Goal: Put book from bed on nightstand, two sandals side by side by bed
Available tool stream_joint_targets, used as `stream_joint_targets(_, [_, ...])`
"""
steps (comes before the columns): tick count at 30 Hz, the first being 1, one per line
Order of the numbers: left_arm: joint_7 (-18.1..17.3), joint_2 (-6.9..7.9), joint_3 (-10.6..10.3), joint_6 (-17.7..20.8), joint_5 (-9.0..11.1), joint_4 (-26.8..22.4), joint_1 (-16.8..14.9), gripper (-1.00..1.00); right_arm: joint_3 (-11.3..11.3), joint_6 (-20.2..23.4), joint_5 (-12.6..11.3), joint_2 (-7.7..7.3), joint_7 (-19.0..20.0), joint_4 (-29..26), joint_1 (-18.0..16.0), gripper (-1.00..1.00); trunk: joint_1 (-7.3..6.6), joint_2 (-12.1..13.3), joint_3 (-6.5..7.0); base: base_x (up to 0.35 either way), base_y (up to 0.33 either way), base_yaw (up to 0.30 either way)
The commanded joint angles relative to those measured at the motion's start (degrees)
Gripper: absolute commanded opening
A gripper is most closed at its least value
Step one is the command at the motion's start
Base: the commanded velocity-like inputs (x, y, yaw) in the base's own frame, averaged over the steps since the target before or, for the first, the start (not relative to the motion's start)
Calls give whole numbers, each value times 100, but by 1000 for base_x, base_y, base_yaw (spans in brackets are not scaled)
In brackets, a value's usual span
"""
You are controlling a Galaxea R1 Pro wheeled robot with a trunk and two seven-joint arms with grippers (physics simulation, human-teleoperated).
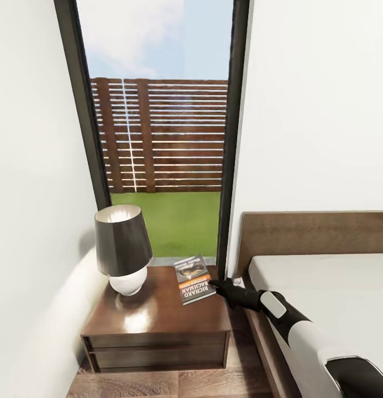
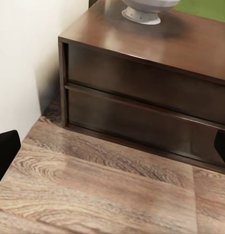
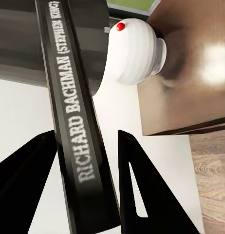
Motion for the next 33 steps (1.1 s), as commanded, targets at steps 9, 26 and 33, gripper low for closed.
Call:
stream_joint_targets(9, [-59, 2, 17, 4, 43, 6, -5, 100, 46, 37, -54, 10, -569, -1, -3, -100, -1, -3, -6, 0, 0, 0])
stream_joint_targets(26, [-49, 5, 17, 4, 43, 6, -5, 100, 46, 35, -83, 14, -720, -13, -5, -100, -1, -3, -6, 78, 65, 0])
stream_joint_targets(33, [-49, 3, 17, 4, 43, 6, -4, 100, 46, 29, -84, 14, -723, -13, -7, -100, -1, -3, -6, 132, 77, 0])
